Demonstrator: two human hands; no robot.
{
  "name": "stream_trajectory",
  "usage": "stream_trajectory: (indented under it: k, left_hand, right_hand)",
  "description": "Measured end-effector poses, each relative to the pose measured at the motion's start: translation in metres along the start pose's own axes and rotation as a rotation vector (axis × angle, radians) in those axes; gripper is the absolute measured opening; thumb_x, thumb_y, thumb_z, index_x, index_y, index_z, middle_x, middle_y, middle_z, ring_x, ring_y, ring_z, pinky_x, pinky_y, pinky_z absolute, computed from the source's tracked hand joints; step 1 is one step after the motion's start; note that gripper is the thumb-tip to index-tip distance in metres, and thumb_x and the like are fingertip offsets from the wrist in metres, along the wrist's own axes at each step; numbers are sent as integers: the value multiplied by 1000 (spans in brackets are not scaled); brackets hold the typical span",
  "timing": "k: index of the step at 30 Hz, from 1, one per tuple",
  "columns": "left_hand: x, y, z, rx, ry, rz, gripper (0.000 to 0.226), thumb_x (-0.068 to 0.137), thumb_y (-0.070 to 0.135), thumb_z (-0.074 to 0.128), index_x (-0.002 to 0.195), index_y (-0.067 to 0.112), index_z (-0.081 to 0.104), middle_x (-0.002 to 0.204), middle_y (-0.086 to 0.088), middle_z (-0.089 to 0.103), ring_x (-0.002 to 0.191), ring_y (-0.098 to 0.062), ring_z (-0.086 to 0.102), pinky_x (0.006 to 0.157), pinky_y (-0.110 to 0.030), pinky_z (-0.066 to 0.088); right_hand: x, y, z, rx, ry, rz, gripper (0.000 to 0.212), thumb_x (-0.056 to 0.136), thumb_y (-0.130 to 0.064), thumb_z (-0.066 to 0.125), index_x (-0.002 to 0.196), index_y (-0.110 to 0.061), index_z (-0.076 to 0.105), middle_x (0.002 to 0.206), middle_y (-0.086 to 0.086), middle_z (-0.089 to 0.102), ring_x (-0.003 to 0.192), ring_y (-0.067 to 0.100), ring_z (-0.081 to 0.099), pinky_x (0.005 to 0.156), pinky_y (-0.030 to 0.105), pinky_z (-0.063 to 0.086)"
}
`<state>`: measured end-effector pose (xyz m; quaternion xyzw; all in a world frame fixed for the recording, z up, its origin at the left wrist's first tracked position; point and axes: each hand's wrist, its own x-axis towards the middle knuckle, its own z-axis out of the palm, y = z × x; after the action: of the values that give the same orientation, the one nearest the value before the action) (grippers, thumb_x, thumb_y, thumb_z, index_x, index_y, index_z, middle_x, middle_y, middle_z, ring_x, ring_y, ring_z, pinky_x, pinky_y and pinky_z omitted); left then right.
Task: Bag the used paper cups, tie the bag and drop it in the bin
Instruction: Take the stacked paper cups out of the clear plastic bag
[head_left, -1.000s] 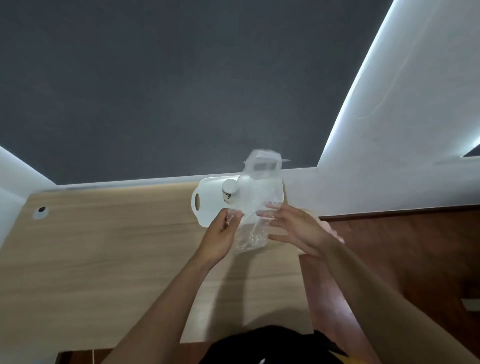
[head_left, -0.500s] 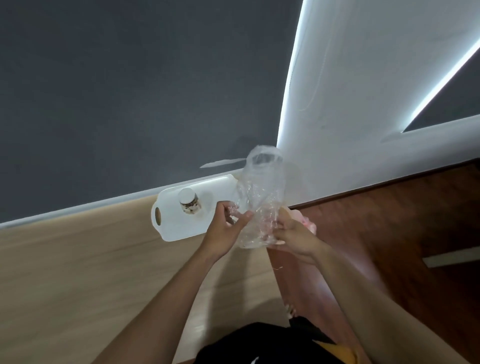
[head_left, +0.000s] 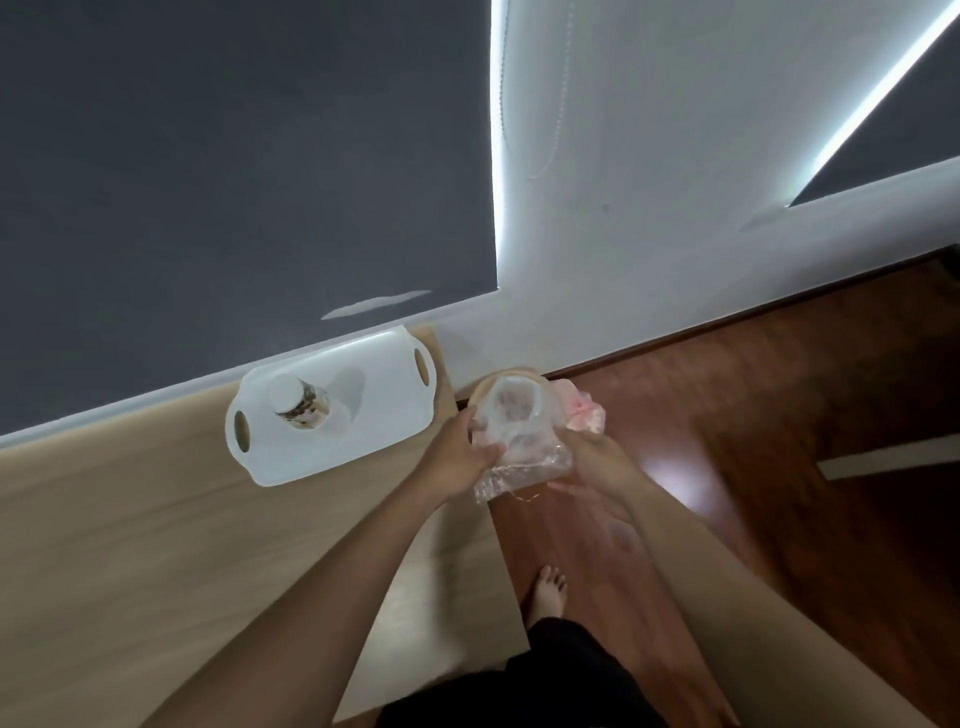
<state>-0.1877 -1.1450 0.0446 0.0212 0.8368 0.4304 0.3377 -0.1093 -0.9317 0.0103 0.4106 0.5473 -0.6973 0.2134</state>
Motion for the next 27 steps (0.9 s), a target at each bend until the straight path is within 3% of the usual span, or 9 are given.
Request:
stream_trajectory:
  k: [4,11,16,19,21,23,24,27]
  left_hand:
    - [35,5,21,78,3,-27,69,106,28,80,165,8,49,161,-9,59,145,-28,60,119,-41,50]
    - [91,-13,60,68,-2,-156,69,109,32,76,167,7,47,162,-13,59,147,-32,60,118,-40,49]
    - [142,-38,84,83,-69,-217,68,112,39,67,171,14,43,165,-10,60,149,-29,60,121,-38,47]
    - [167,-53,97,93,-102,-250,75,113,40,64,175,9,34,170,-11,55,152,-30,58,121,-37,45]
    - [180,-61,104,86,-84,-250,76,112,42,63,176,12,33,170,-11,56,151,-29,58,120,-36,45]
    - [189,-68,109,57,-41,-238,72,112,44,63,174,17,39,168,-8,57,150,-28,59,119,-36,46]
    - [190,-70,110,45,-13,-224,68,112,44,64,170,17,43,166,-7,60,148,-28,61,118,-37,48]
    - [193,-79,113,30,96,-191,54,112,40,64,161,17,55,155,-6,67,143,-29,64,103,-33,48]
  right_hand:
    - [25,-13,-22,23,-50,34,44,95,-59,79,122,-24,79,119,-1,86,115,24,82,98,46,68]
    - [86,-18,-36,-159,-61,46,58,97,-51,81,138,-11,70,135,10,77,121,26,78,104,45,65]
    - [141,-1,-37,-259,-6,40,43,104,-36,76,125,1,73,127,25,79,106,32,81,95,50,66]
    - [166,9,-39,-321,21,16,49,105,-39,74,133,1,69,133,23,77,95,25,76,88,45,66]
    - [180,9,-41,-432,50,-13,68,105,-54,68,150,-3,62,150,15,69,112,25,74,90,37,59]
    - [191,12,-45,-460,61,-49,83,104,-66,61,165,-10,48,166,10,54,147,29,57,100,30,41]
    - [197,13,-46,-450,52,-56,84,105,-67,59,167,-13,44,170,10,50,155,30,50,103,30,35]
    - [206,20,-52,-461,13,-89,73,108,-63,56,166,-19,48,169,7,51,155,26,48,104,28,31]
